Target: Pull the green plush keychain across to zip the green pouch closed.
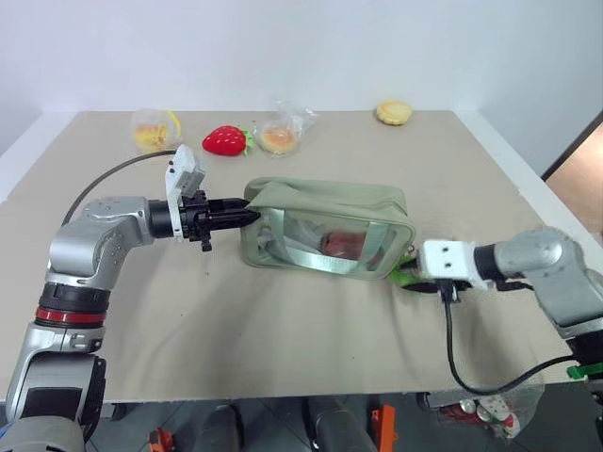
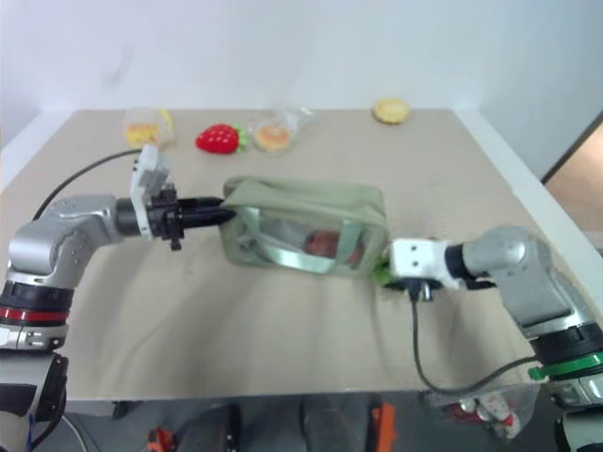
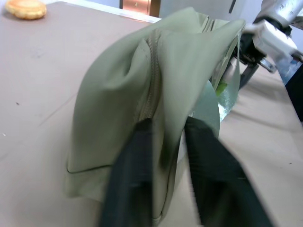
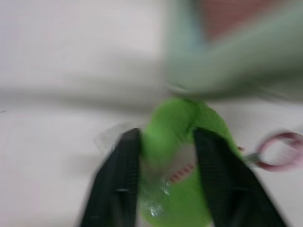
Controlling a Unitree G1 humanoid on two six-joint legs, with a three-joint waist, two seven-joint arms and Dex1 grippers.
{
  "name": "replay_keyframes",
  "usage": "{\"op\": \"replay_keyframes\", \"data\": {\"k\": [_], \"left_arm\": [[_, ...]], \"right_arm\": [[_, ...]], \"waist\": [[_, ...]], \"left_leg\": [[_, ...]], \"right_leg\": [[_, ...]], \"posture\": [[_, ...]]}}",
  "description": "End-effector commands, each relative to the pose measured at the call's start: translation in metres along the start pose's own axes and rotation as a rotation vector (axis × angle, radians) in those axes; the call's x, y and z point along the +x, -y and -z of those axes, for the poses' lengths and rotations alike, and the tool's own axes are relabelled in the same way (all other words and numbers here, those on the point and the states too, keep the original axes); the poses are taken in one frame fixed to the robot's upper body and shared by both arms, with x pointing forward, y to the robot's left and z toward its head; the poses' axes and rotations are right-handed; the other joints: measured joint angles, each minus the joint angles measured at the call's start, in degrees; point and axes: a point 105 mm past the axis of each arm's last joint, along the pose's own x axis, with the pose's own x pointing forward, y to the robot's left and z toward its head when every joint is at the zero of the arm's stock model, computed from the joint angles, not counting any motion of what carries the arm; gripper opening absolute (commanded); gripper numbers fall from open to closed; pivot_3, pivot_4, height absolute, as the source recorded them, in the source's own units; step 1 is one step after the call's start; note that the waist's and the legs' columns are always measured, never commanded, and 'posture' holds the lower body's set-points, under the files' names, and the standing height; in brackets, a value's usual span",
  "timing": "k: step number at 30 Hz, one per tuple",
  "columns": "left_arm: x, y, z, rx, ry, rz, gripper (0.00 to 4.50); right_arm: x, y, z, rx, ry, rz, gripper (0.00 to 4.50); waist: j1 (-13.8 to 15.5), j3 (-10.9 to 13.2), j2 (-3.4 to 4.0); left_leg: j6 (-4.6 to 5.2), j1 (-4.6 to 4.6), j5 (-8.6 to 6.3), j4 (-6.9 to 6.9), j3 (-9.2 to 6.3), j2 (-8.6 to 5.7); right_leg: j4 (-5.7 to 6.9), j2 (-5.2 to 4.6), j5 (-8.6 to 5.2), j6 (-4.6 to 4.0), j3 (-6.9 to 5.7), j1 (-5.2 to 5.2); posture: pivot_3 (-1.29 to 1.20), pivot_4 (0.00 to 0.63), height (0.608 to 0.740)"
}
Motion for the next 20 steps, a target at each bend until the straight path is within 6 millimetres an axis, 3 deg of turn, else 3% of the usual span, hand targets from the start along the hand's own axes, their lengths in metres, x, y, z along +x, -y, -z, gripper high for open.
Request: {"op": "replay_keyframes", "data": {"k": [1, 4, 6, 9, 16, 20], "left_arm": [[-0.015, 0.003, -0.016, 0.016, 0.047, -0.015, 2.76], [-0.029, 0.002, -0.028, -0.019, 0.107, -0.044, 3.81], [-0.040, 0.003, -0.035, -0.033, 0.147, -0.063, 4.43], [-0.061, 0.005, -0.031, -0.037, 0.157, -0.115, 4.43], [-0.106, -0.019, -0.016, -0.155, 0.226, -0.348, 4.43], [-0.106, -0.018, -0.004, -0.203, 0.205, -0.347, 4.43]], "right_arm": [[-0.032, 0.016, 0.006, 0.122, 0.020, 0.084, 3.31], [-0.050, 0.011, 0.008, 0.211, 0.072, 0.067, 4.37], [-0.060, 0.007, 0.009, 0.262, 0.104, 0.061, 4.39], [-0.080, 0.012, 0.004, 0.351, 0.209, 0.124, 4.39], [-0.111, 0.023, -0.011, 0.471, 0.399, 0.286, 4.39], [-0.111, 0.022, -0.015, 0.504, 0.436, 0.311, 4.39]], "waist": [[0.03, 0.02, -0.01], [0.05, 0.03, -0.01], [0.02, 0.04, -0.02], [-0.24, 0.04, 0.03], [0.02, 0.12, 0.02], [0.04, 0.12, 0.02]], "left_leg": [[0.00, -0.01, 0.00, -0.01, -0.02, 0.00], [-0.02, -0.07, -0.02, -0.04, -0.01, 0.00], [-0.02, -0.09, -0.03, -0.09, -0.06, 0.00], [-0.03, -0.02, -0.11, -0.12, -0.03, 0.02], [-0.05, -0.02, -0.13, 0.00, -0.16, 0.03], [-0.06, -0.03, -0.15, 0.02, -0.12, 0.01]], "right_leg": [[-0.01, 0.00, -0.01, -0.01, -0.01, 0.00], [-0.02, 0.00, -0.05, -0.02, -0.01, -0.07], [-0.02, 0.00, -0.10, -0.02, -0.05, -0.07], [-0.02, 0.00, -0.15, -0.06, -0.04, -0.08], [-0.02, 0.00, -0.14, -0.07, -0.17, -0.02], [-0.04, -0.04, -0.14, -0.06, -0.16, -0.01]], "posture": [[0.00, 0.150, 0.740], [0.00, 0.150, 0.740], [0.00, 0.150, 0.740], [0.00, 0.150, 0.740], [0.00, 0.150, 0.740], [0.00, 0.150, 0.740]]}}
